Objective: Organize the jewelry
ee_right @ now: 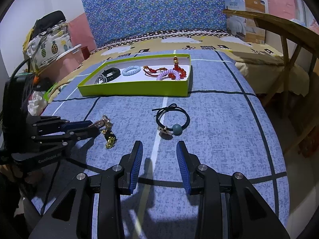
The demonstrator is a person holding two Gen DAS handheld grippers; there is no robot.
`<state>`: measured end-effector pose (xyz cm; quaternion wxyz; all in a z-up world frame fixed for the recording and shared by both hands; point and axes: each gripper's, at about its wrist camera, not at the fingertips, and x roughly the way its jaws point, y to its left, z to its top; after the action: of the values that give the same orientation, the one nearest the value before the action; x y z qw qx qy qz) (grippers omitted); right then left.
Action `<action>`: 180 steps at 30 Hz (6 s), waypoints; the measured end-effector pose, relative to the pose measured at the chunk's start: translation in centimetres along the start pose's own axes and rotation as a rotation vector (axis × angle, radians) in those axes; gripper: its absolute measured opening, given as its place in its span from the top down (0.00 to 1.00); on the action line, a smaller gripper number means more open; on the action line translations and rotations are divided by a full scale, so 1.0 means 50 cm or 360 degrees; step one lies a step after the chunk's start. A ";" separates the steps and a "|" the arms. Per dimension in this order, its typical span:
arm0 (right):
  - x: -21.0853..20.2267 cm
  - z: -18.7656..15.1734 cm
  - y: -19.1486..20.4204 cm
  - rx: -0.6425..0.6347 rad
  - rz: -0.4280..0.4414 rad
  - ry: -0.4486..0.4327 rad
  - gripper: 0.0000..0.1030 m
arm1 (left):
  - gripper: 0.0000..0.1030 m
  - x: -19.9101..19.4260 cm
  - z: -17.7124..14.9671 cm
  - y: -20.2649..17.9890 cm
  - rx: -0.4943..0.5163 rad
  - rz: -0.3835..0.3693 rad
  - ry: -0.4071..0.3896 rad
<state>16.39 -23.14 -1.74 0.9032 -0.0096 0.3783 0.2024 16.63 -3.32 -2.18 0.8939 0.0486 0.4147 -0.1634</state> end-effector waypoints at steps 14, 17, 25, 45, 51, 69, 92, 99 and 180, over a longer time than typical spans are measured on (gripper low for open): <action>0.009 -0.002 -0.002 0.0008 0.0004 0.0009 0.65 | 0.91 -0.035 -0.032 0.042 -0.0241 -0.0203 0.0079; 0.010 -0.001 0.003 0.0000 0.0008 0.0010 0.65 | 0.92 -0.042 -0.035 0.048 -0.0295 -0.0243 0.0142; 0.004 0.001 0.010 -0.0017 0.0012 0.0001 0.65 | 0.92 -0.108 -0.030 0.060 -0.0314 -0.0125 -0.0061; 0.004 0.002 0.018 -0.0025 0.0021 0.0006 0.65 | 0.92 -0.065 -0.061 -0.019 0.0445 0.0430 -0.0013; 0.004 0.000 0.018 -0.0024 0.0022 0.0006 0.65 | 0.92 -0.062 -0.076 -0.048 0.0616 0.0411 -0.0011; 0.005 0.001 0.018 -0.0020 0.0030 0.0001 0.65 | 0.92 -0.041 -0.204 -0.129 0.2130 0.1142 -0.0071; -0.009 0.005 0.014 0.0002 0.0103 -0.0037 0.65 | 0.92 -0.082 -0.066 -0.057 0.1279 0.0421 0.0035; -0.009 -0.004 0.039 0.0005 0.0236 -0.0025 0.65 | 0.92 -0.075 -0.040 0.021 0.0394 -0.0043 0.0096; 0.018 0.015 0.039 -0.0037 0.0236 -0.0033 0.65 | 0.83 -0.139 -0.111 -0.017 0.0207 -0.0173 -0.0016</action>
<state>16.77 -20.90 -1.56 0.8895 0.0102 0.3662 0.2733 8.13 -1.14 -0.49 0.8808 0.0831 0.4006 -0.2385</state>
